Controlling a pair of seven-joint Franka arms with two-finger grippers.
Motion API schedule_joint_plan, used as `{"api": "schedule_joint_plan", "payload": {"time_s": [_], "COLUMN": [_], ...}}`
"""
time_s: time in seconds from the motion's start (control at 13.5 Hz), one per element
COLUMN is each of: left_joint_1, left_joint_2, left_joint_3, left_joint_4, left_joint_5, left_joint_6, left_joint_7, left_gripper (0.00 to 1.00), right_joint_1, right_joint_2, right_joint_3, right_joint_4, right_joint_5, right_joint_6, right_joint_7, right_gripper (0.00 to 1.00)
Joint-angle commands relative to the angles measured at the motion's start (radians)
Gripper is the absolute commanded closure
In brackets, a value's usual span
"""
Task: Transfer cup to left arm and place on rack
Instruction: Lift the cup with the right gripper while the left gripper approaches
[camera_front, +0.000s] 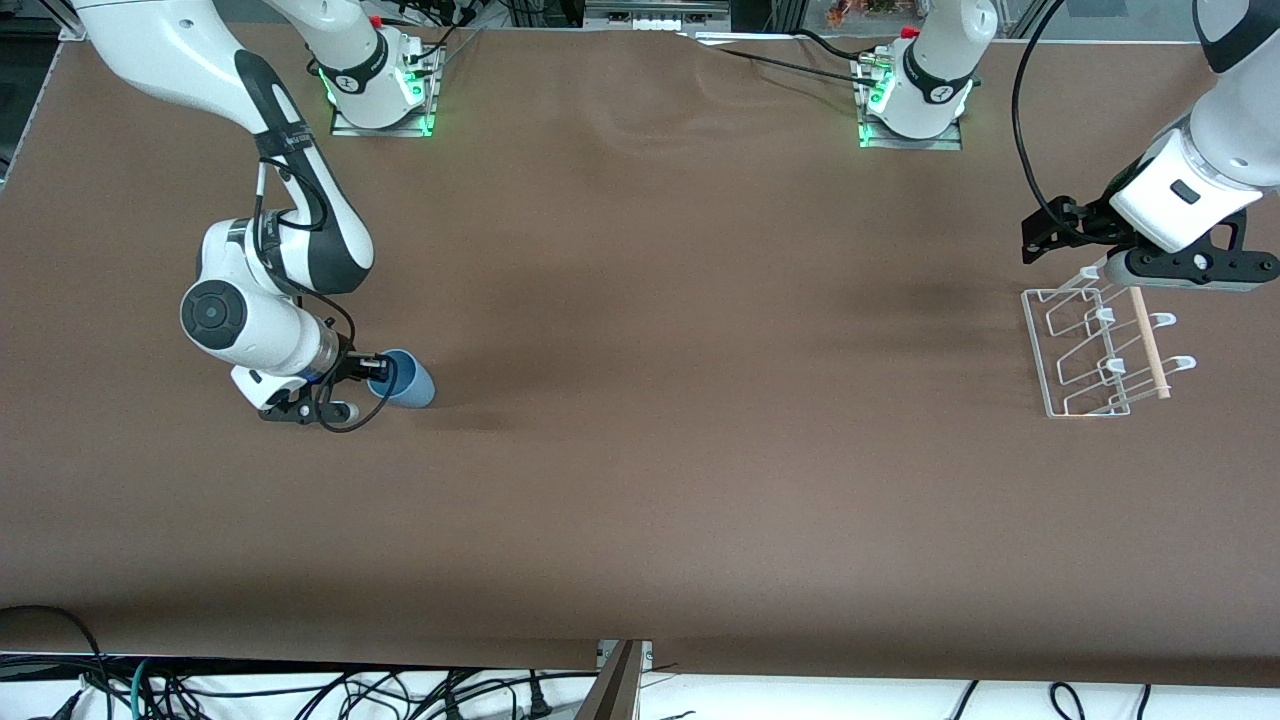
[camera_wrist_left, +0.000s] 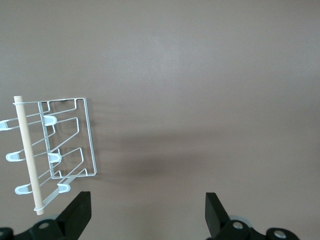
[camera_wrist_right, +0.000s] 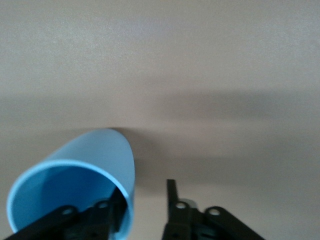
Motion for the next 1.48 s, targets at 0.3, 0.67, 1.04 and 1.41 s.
{"api": "schedule_joint_plan", "payload": {"time_s": [0.3, 0.67, 1.04, 1.41], "left_joint_1": [0.007, 0.006, 0.0, -0.013], "left_joint_2": [-0.013, -0.011, -0.008, 0.084], "left_joint_3": [-0.003, -0.005, -0.005, -0.01], "left_joint_4": [-0.001, 0.003, 0.004, 0.039], "left_joint_5": [0.005, 0.004, -0.005, -0.138], "left_joint_6": [-0.015, -0.015, -0.015, -0.025], "left_joint_7": [0.024, 0.021, 0.023, 0.131], "left_gripper": [0.0, 0.0, 0.0, 0.0], "right_joint_1": [-0.005, -0.005, 0.051, 0.16], "right_joint_2": [-0.027, -0.062, -0.033, 0.062], "right_joint_3": [0.007, 0.076, 0.124, 0.144], "right_joint_4": [-0.002, 0.091, 0.242, 0.398], "right_joint_5": [0.067, 0.28, 0.542, 0.725], "right_joint_6": [0.016, 0.0, -0.063, -0.057], "right_joint_7": [0.009, 0.007, 0.016, 0.019], "right_gripper": [1.0, 1.0, 1.0, 1.0]}}
